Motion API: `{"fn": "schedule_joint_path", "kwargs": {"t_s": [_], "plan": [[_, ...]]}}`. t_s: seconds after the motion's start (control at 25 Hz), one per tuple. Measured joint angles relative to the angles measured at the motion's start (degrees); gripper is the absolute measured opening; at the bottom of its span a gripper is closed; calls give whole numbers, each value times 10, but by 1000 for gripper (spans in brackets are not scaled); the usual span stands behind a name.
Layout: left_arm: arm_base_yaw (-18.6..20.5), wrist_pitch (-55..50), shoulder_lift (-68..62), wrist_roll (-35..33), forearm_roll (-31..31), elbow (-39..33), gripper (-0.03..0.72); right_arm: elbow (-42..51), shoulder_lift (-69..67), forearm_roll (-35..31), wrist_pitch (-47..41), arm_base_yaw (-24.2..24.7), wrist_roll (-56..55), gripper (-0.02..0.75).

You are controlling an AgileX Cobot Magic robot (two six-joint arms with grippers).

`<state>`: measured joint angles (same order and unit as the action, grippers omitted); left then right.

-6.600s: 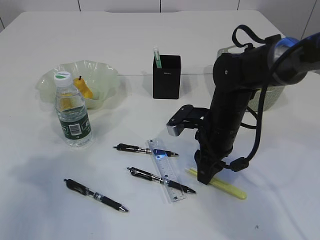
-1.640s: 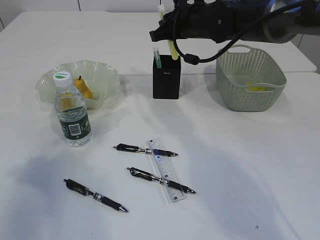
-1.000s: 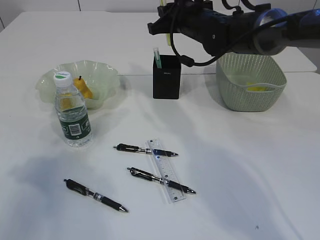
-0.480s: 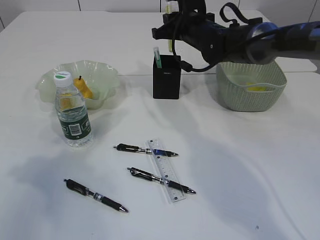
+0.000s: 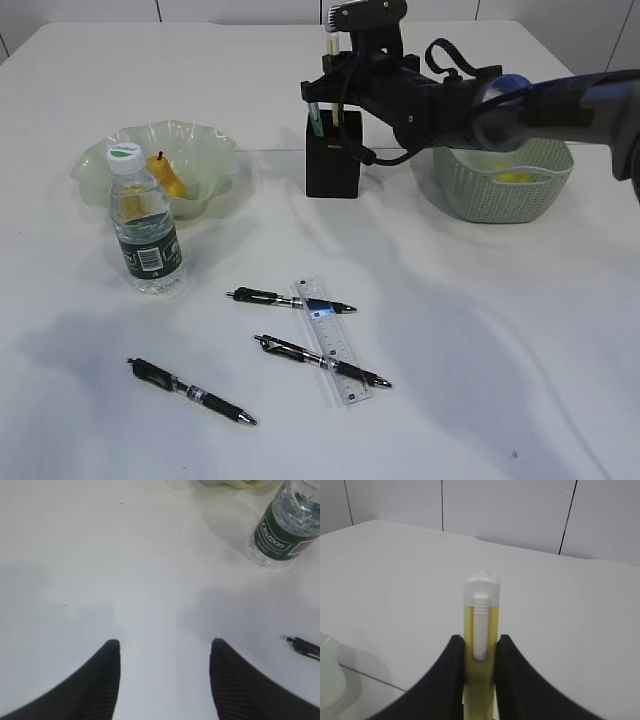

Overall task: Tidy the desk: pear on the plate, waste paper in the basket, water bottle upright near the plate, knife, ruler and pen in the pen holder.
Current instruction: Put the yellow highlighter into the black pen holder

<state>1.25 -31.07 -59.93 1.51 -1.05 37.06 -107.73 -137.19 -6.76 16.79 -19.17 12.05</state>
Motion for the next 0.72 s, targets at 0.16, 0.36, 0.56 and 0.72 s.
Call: {"fn": "schedule_joint_path", "kwargs": {"t_s": [0.16,0.36,0.56,0.72], "plan": [[0,0,0,0,0,0,402,-11,-7,0,-15,0,-1,125],[0,0,0,0,0,0,402,-15,-11,0,-15,0,-1,125],[0,0,0,0,0,0,402,-15,-29,0,-19,0,-1,125],[0,0,0,0,0,0,402,-16,-30,0,-22,0,-1,125]]}}
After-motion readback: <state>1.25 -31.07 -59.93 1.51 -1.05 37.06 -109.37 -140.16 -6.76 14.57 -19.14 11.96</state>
